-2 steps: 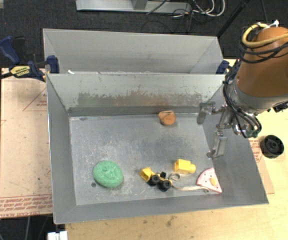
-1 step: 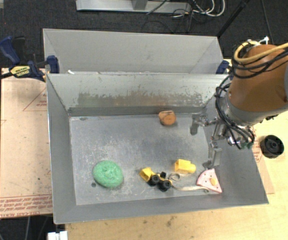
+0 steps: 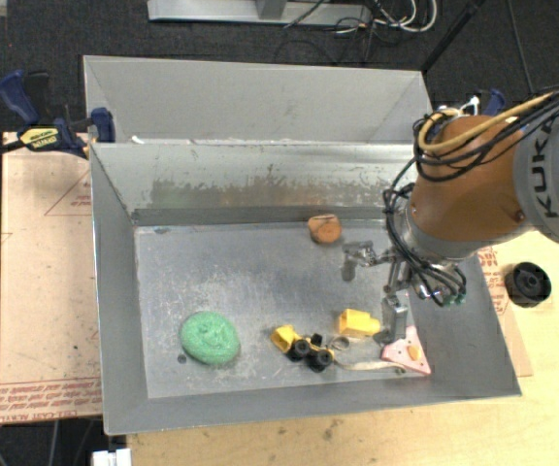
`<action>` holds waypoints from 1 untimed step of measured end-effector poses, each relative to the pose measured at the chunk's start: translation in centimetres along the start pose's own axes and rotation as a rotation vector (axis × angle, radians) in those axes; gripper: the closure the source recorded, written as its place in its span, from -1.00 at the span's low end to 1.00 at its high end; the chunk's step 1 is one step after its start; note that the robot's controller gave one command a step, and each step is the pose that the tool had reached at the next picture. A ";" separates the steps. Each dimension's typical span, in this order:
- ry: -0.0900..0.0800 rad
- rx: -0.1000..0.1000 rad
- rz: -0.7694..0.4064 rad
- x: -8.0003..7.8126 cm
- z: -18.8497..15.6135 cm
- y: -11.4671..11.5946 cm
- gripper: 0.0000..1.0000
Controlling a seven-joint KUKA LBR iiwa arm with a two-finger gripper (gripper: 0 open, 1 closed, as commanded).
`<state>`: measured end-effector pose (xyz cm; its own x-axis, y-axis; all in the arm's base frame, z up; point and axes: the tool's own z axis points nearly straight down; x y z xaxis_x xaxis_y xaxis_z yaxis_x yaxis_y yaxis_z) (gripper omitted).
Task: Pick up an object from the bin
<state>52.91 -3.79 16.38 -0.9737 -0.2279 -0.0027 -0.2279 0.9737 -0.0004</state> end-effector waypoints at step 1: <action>0.003 -0.004 0.062 2.7 1.9 0.4 -1.00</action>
Offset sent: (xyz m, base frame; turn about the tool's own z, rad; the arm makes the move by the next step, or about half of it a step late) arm -0.0016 -0.0299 -0.0938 -0.0318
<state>50.26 -4.05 14.45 -0.9859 -0.1672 0.0009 -0.1672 0.9859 0.0035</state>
